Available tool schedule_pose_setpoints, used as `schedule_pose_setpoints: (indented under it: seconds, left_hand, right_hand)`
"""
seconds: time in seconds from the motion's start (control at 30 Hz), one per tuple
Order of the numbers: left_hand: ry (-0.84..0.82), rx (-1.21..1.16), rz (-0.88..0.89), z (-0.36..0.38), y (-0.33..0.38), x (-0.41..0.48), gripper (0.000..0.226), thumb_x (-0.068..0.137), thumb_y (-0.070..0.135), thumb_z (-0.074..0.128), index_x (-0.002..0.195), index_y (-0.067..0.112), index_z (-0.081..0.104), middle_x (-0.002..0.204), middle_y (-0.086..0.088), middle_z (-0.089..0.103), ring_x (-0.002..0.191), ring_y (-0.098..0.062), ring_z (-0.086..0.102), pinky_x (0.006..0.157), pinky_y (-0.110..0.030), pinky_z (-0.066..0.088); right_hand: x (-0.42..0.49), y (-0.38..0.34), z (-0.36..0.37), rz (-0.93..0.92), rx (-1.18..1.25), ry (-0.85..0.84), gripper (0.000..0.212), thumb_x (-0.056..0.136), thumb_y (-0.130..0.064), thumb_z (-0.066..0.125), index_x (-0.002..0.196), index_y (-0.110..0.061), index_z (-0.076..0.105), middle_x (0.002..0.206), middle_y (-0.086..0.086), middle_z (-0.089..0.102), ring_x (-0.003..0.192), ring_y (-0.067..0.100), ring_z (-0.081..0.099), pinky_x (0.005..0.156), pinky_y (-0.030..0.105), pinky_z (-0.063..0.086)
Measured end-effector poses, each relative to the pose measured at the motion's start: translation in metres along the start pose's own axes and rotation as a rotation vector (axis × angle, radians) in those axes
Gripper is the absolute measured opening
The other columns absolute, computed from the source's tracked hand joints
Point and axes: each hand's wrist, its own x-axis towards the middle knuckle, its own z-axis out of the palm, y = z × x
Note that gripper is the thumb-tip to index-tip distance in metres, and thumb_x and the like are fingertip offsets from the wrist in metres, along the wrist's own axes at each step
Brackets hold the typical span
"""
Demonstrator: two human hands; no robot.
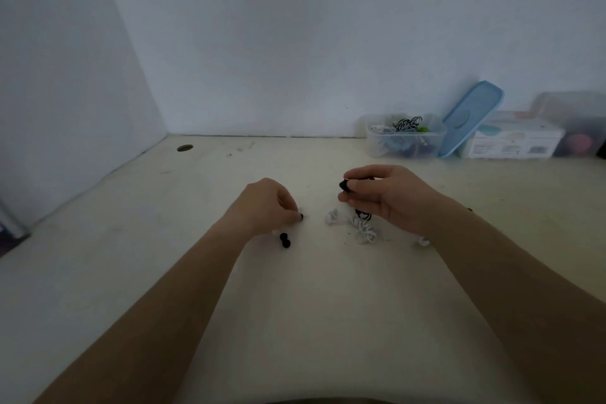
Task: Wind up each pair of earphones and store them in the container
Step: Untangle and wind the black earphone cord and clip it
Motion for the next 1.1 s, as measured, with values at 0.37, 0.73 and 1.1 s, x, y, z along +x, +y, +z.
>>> schedule_pose_setpoints:
  seconds: [0.37, 0.73, 1.1]
  left_hand:
    - [0.017, -0.046, -0.056, 0.003, -0.004, 0.002, 0.012, 0.077, 0.017, 0.077, 0.076, 0.026, 0.070, 0.082, 0.007, 0.069, 0.069, -0.009, 0.067, 0.055, -0.017, 0.045]
    - [0.192, -0.562, 0.150, 0.013, 0.025, -0.017, 0.021, 0.077, 0.005, 0.076, 0.088, 0.022, 0.072, 0.086, 0.007, 0.075, 0.076, -0.012, 0.073, 0.071, -0.023, 0.056]
    - [0.149, -0.800, 0.207, 0.031, 0.037, -0.025, 0.024, 0.079, -0.004, 0.075, 0.098, 0.011, 0.072, 0.092, -0.004, 0.076, 0.080, -0.012, 0.073, 0.064, -0.013, 0.050]
  right_hand:
    - [0.003, 0.003, 0.004, 0.017, -0.087, -0.040, 0.010, 0.091, 0.001, 0.063, 0.088, -0.008, 0.068, 0.081, 0.013, 0.071, 0.067, 0.022, 0.071, 0.058, 0.028, 0.058]
    - [-0.005, 0.004, -0.003, 0.016, 0.040, -0.085, 0.016, 0.072, -0.004, 0.071, 0.086, -0.004, 0.064, 0.081, 0.014, 0.068, 0.063, 0.016, 0.068, 0.061, 0.024, 0.059]
    - [-0.015, 0.008, 0.004, -0.035, -0.179, -0.040, 0.028, 0.099, -0.027, 0.055, 0.106, -0.004, 0.069, 0.089, 0.015, 0.072, 0.069, 0.022, 0.074, 0.056, 0.027, 0.059]
